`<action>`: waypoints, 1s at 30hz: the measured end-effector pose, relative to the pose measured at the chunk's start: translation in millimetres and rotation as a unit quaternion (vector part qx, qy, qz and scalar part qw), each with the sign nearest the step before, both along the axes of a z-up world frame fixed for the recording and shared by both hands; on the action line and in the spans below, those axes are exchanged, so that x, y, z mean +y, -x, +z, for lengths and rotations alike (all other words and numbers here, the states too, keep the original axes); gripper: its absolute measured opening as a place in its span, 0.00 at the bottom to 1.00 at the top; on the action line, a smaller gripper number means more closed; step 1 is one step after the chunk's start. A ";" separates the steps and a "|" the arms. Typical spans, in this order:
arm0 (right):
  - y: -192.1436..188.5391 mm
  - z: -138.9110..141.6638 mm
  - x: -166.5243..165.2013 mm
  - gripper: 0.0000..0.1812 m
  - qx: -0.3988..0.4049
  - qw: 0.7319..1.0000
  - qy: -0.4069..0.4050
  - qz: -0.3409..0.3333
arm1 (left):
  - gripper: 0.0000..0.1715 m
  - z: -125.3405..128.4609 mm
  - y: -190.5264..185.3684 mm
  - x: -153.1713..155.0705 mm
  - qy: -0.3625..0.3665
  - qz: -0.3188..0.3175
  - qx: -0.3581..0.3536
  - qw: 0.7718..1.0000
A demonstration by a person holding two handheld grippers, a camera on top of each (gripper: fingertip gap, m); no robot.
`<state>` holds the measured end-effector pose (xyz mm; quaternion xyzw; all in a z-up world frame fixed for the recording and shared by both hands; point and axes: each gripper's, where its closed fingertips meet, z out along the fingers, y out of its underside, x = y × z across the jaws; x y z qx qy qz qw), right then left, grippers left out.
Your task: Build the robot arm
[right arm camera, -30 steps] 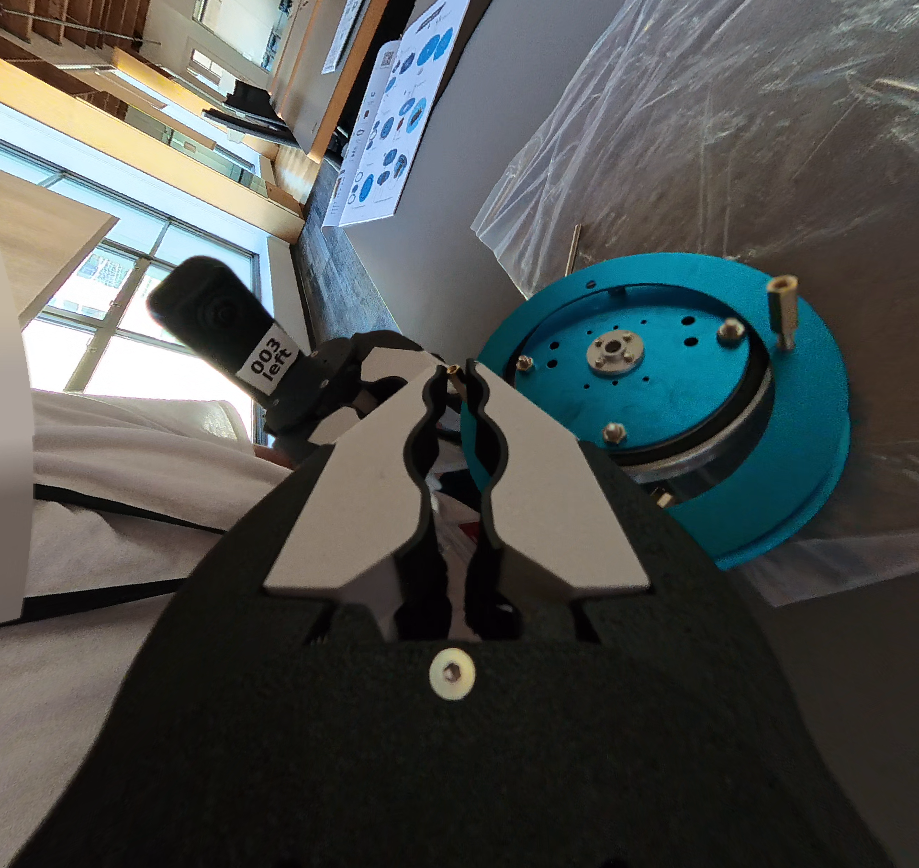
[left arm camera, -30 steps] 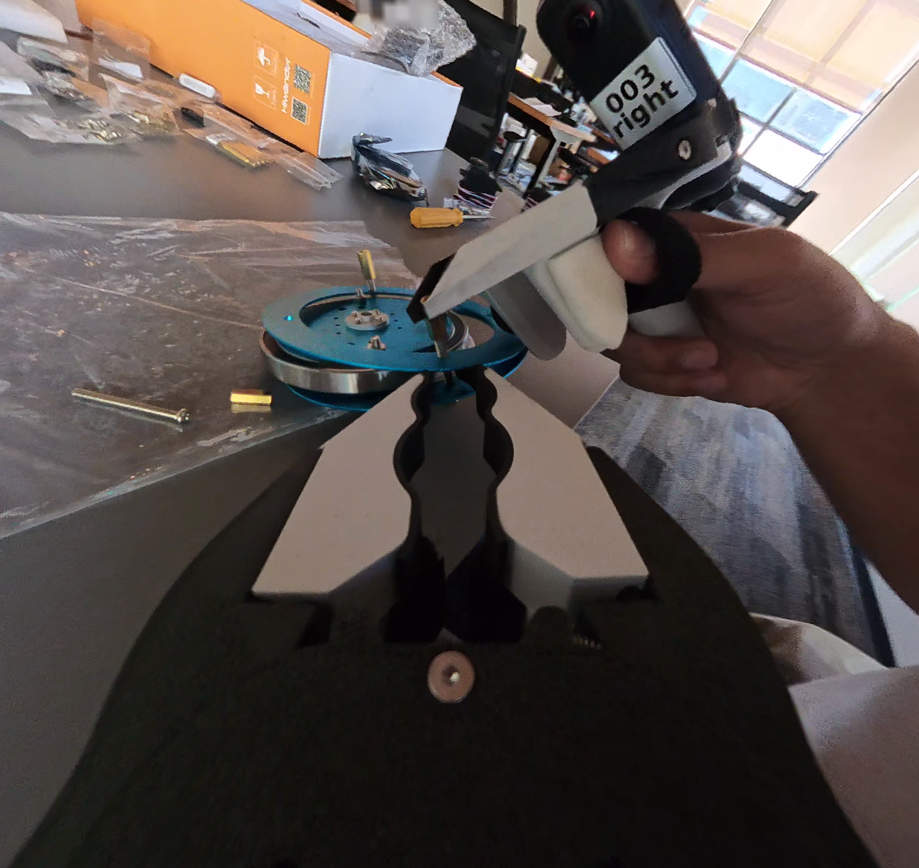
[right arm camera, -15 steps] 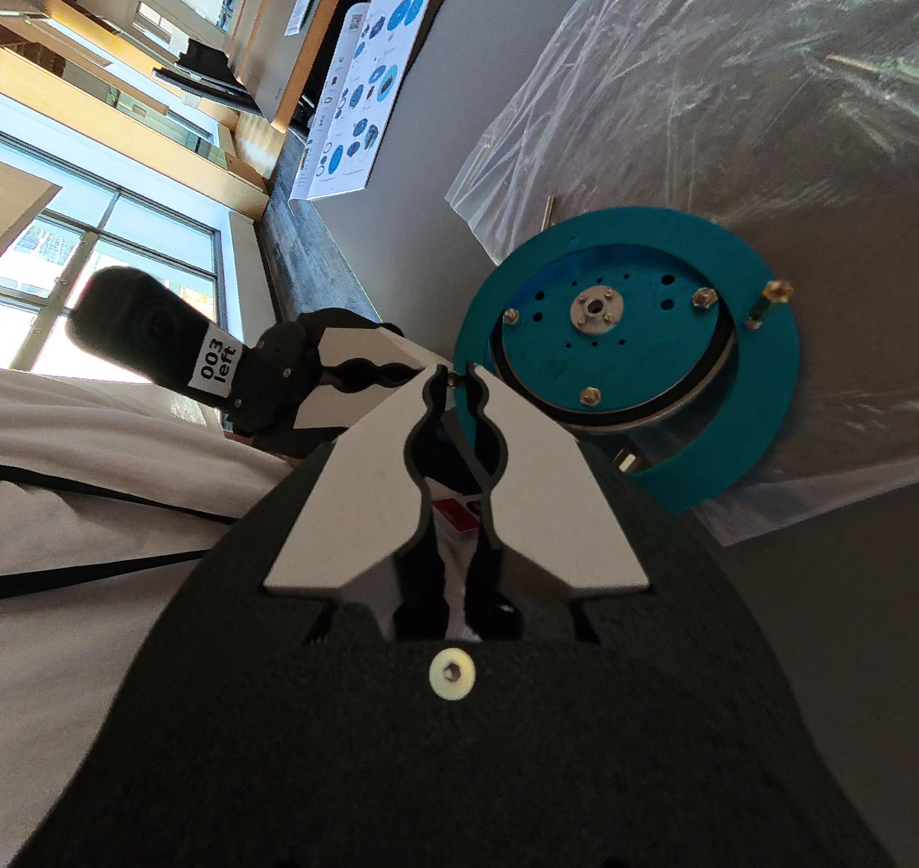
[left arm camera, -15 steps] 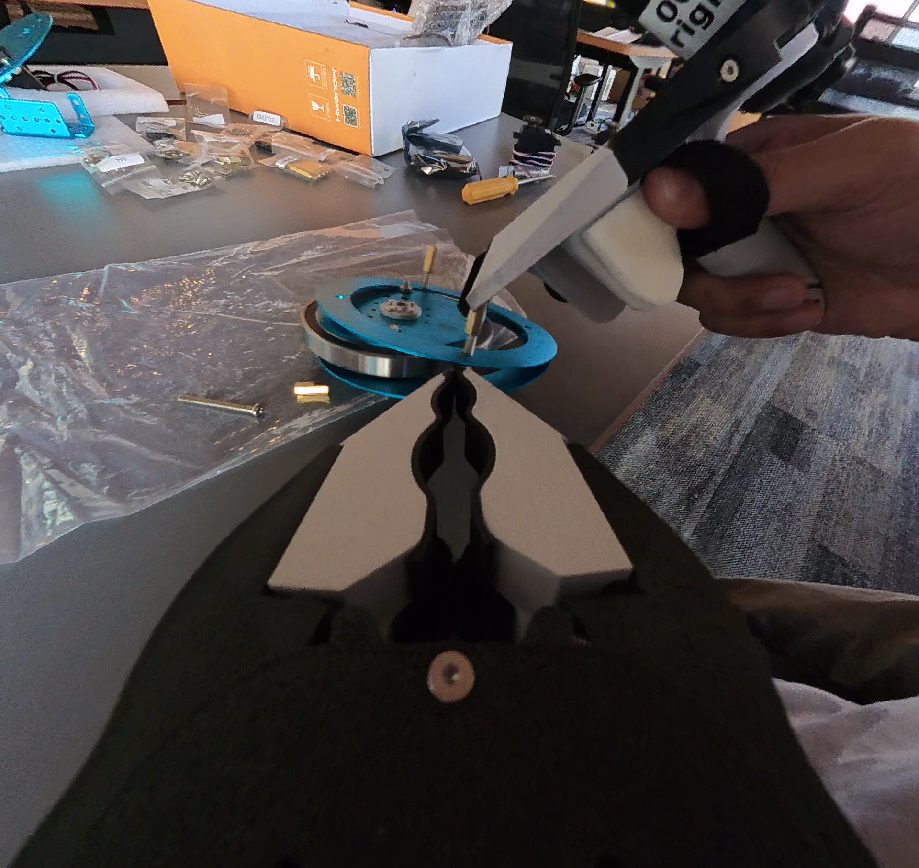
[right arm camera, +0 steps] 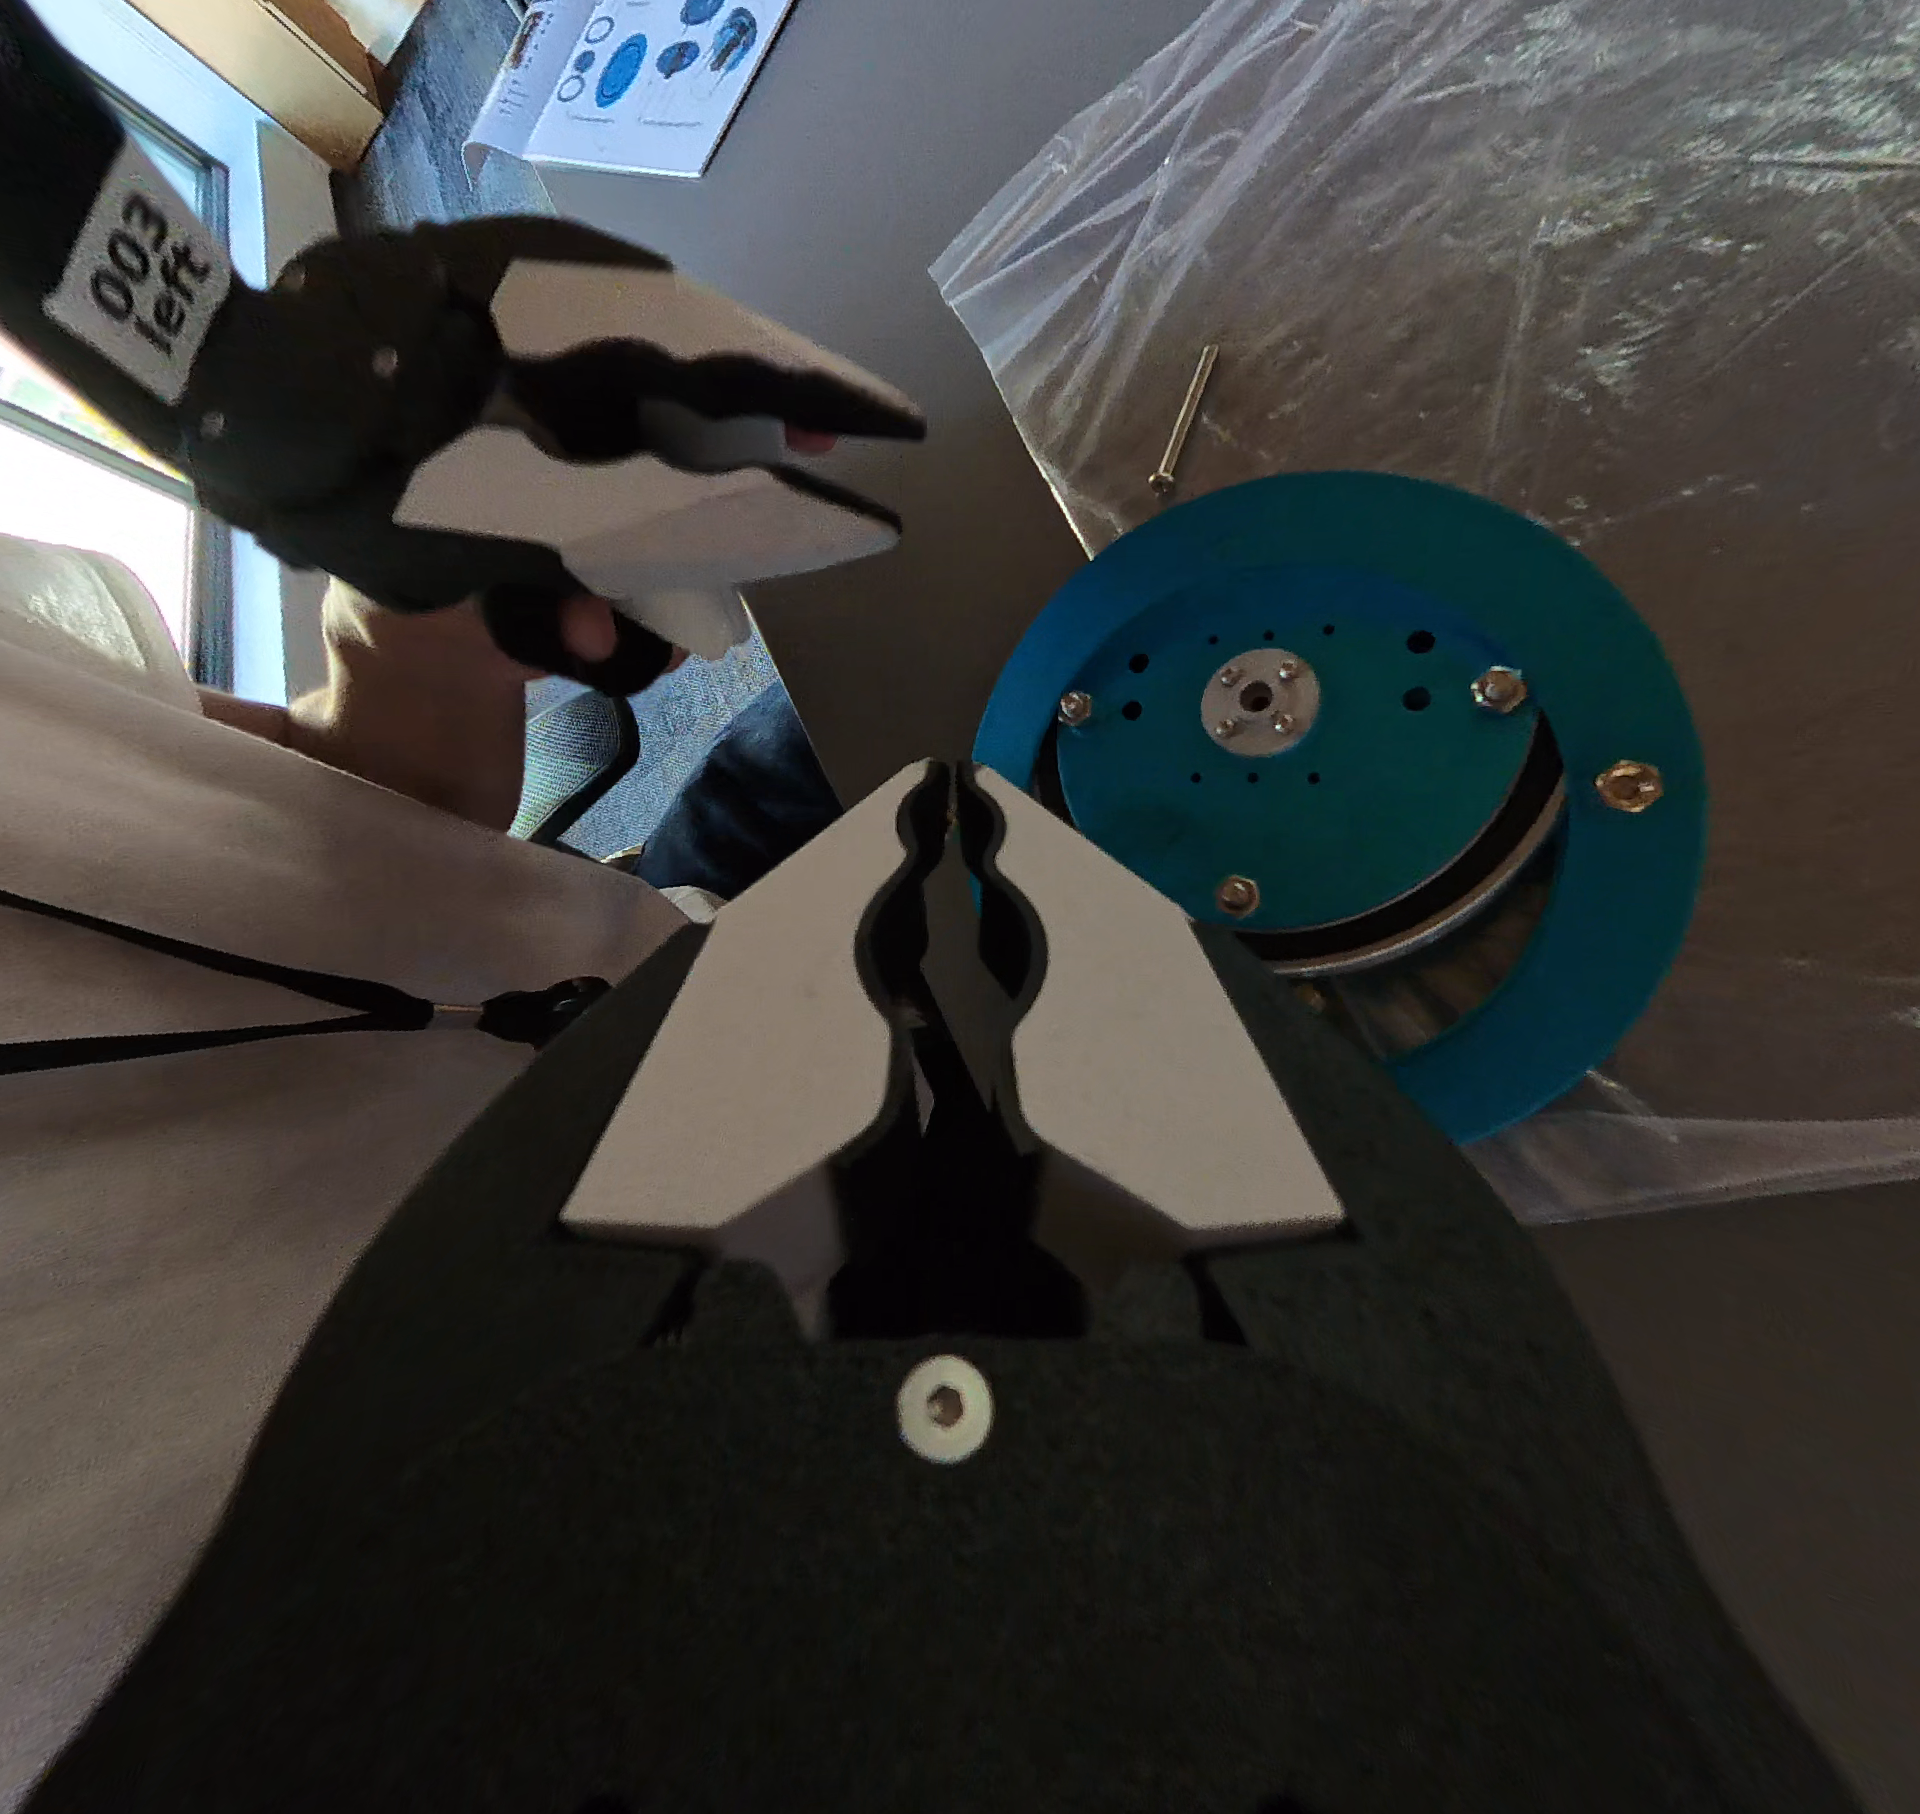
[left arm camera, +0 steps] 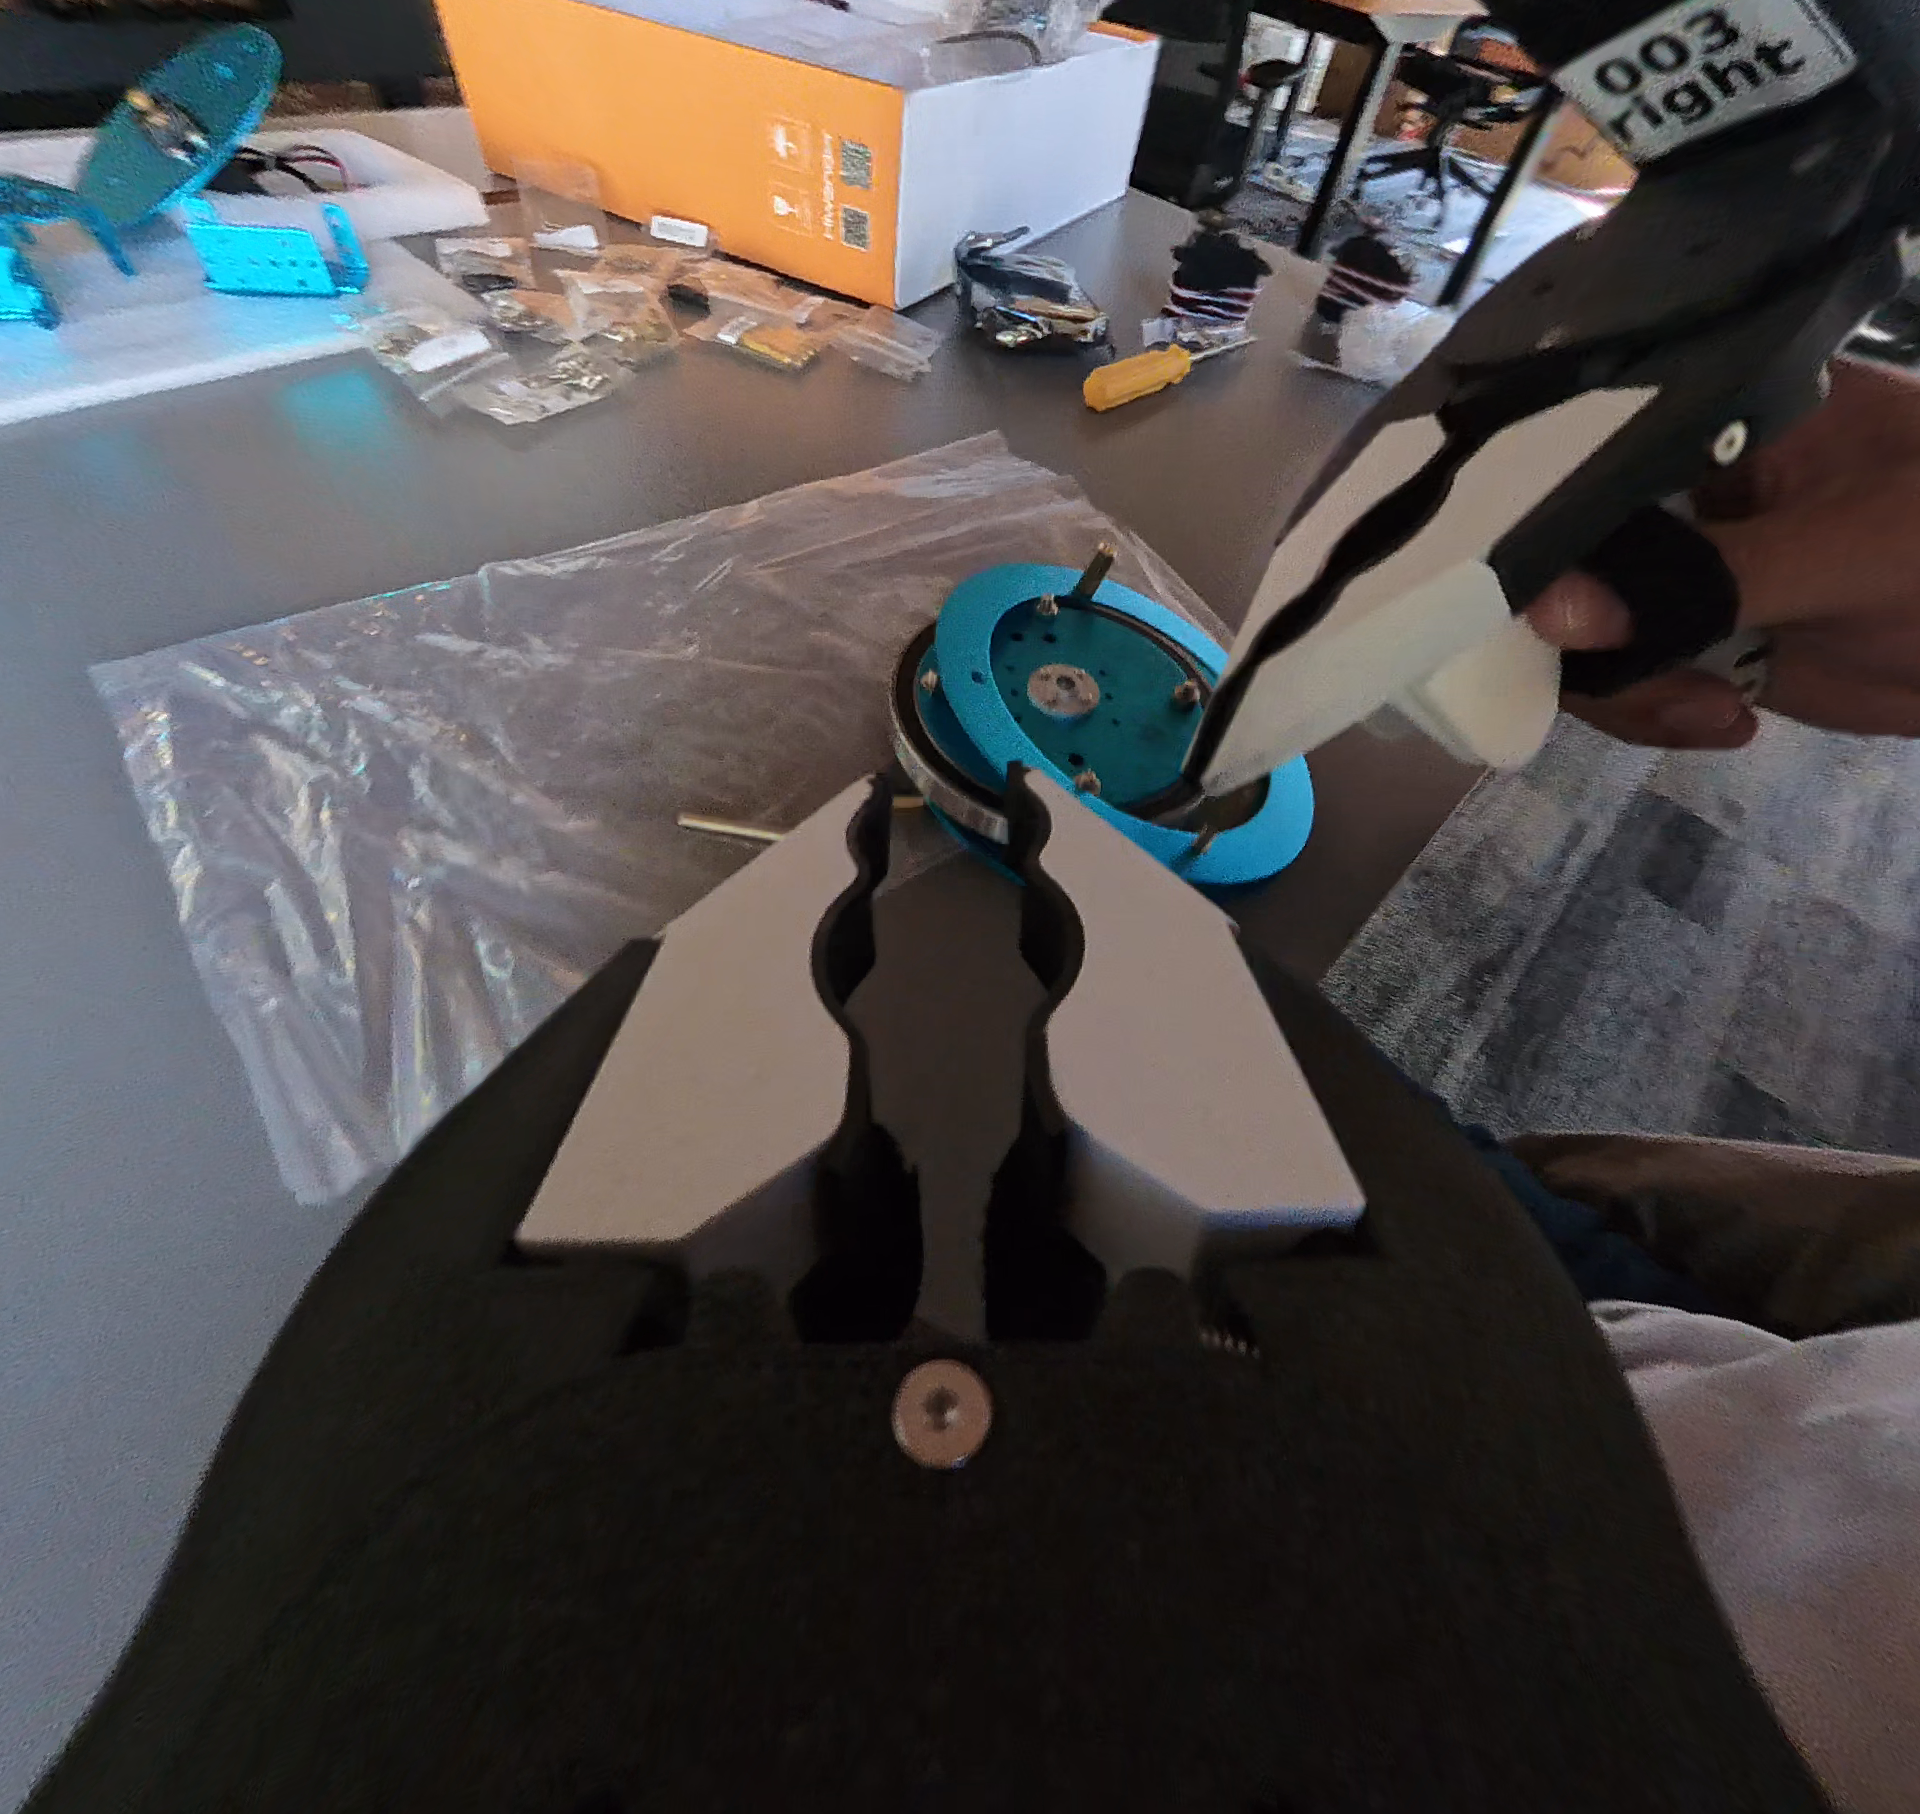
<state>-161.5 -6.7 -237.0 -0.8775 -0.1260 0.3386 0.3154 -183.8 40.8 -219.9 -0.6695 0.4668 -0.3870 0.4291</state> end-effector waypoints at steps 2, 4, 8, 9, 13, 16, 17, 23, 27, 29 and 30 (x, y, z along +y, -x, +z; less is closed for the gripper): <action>2.3 3.3 -0.1 0.06 0.011 1.000 -0.006 0.003 | 0.15 0.5 -9.9 5.3 0.025 -0.028 0.009 0.999; 3.7 18.5 -5.9 0.11 0.043 0.999 -0.025 0.013 | 0.17 -1.7 -22.5 11.6 0.052 -0.048 0.018 0.997; -52.6 25.2 -18.8 0.22 -0.039 0.994 -0.087 -0.049 | 0.24 -12.4 -45.9 13.3 0.089 -0.083 0.045 0.992; -66.5 16.3 -23.3 0.30 -0.083 0.990 -0.099 -0.055 | 0.26 -17.3 -50.2 11.6 0.095 -0.091 0.059 0.990; -82.8 -34.5 -31.3 0.59 -0.210 0.972 -0.089 -0.062 | 0.27 -31.1 -62.2 12.7 0.094 -0.090 0.093 0.987; -74.3 -46.6 -24.5 0.62 -0.244 0.965 -0.086 -0.053 | 0.22 -34.4 -64.9 18.2 0.103 -0.076 0.098 0.987; -75.3 -48.1 -21.2 0.60 -0.257 0.961 -0.085 -0.057 | 0.17 -34.8 -64.7 17.6 0.114 -0.082 0.098 0.985; -70.7 -42.7 -15.1 0.55 -0.268 0.957 -0.103 -0.049 | 0.11 -31.6 -59.2 26.8 0.145 -0.085 0.085 0.982; -67.1 -25.6 -12.0 0.46 -0.208 0.969 -0.117 -0.067 | 0.11 -31.9 -53.6 33.0 0.152 -0.090 0.091 0.980; -66.9 -21.7 -11.9 0.35 -0.184 0.974 -0.106 -0.076 | 0.11 -29.3 -51.9 35.5 0.166 -0.086 0.083 0.979; -69.0 -19.9 -11.8 0.28 -0.183 0.974 -0.102 -0.084 | 0.11 -27.4 -50.8 37.0 0.173 -0.082 0.076 0.979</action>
